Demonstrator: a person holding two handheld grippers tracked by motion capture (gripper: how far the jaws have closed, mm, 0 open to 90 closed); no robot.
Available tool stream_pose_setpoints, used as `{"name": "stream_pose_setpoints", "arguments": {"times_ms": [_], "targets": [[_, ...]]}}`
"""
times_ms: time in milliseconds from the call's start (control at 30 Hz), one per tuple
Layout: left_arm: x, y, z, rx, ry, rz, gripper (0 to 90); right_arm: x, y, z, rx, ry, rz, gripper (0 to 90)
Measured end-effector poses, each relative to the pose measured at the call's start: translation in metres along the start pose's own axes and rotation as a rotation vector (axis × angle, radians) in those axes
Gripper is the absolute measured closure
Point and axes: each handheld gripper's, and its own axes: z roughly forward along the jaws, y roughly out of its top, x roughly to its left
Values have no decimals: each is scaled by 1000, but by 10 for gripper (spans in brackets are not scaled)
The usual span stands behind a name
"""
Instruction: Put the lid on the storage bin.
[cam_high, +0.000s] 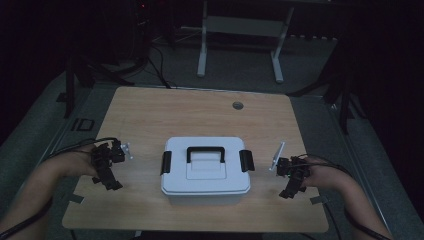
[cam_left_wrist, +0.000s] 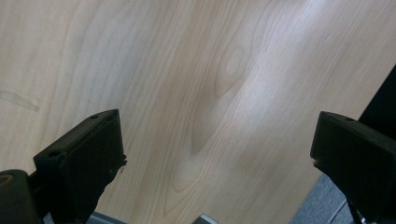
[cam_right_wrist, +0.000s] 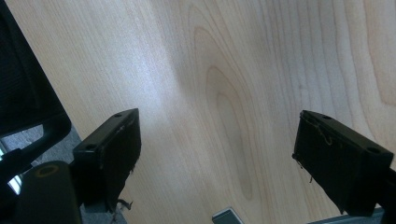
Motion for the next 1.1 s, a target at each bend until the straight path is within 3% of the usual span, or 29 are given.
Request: {"name": "stream_pose_setpoints", "arguments": {"times_ms": [233, 400, 767, 1100], "targets": [[-2, -10, 16, 16, -8, -13, 24, 0, -5, 2, -11, -2, 10, 146], [-1, -20, 20, -45, -8, -35, 24, -1, -11, 5, -41, -10, 24, 145], [-2, -47, 28, -79, -7, -75, 24, -1, -28, 7, -80, -16, 60, 145], [-5, -56, 32, -92, -13, -90, 24, -2, -38, 5, -136, -54, 87, 145]]}}
